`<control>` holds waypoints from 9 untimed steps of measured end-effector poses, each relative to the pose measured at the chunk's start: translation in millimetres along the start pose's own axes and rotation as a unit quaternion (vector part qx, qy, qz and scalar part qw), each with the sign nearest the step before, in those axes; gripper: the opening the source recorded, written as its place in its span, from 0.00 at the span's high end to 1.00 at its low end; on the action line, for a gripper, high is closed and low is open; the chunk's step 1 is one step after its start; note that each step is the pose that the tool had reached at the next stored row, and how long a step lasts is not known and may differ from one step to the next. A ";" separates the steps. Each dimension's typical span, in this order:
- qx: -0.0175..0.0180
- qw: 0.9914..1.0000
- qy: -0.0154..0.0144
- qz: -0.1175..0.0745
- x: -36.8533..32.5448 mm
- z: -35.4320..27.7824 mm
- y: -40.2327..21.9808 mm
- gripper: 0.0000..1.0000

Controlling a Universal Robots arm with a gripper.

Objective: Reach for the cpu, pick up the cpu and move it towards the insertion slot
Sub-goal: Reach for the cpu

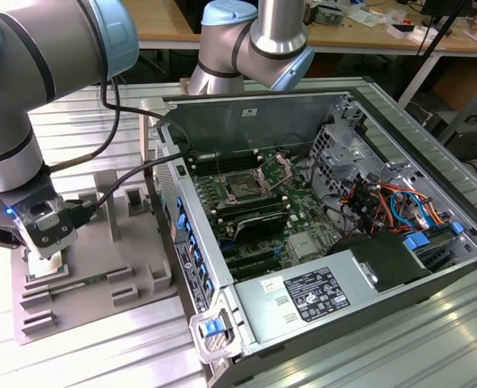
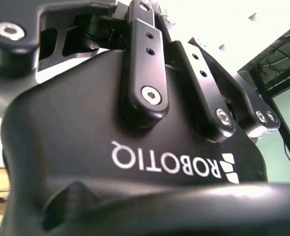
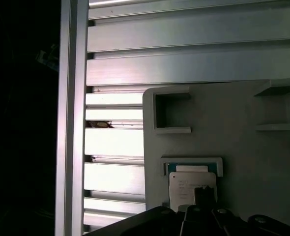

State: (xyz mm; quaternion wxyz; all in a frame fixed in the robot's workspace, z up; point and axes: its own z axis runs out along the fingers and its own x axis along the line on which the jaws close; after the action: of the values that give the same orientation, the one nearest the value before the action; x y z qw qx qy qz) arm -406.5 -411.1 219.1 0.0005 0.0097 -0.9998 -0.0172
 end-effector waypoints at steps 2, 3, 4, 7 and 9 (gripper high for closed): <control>0.000 1.000 0.000 0.000 0.2 1.2 -0.3 0.89; 0.000 1.000 0.000 0.000 0.3 1.7 -0.3 0.89; 0.000 1.000 0.000 0.000 0.3 2.1 -0.3 0.89; 0.000 1.000 0.000 0.000 0.4 5.2 -0.6 0.89; 0.000 1.000 0.000 0.000 0.5 6.6 -0.8 0.89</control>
State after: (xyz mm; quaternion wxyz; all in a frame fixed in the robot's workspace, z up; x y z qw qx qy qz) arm -407.0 -411.6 212.4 0.0005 0.0099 -0.9998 -0.0172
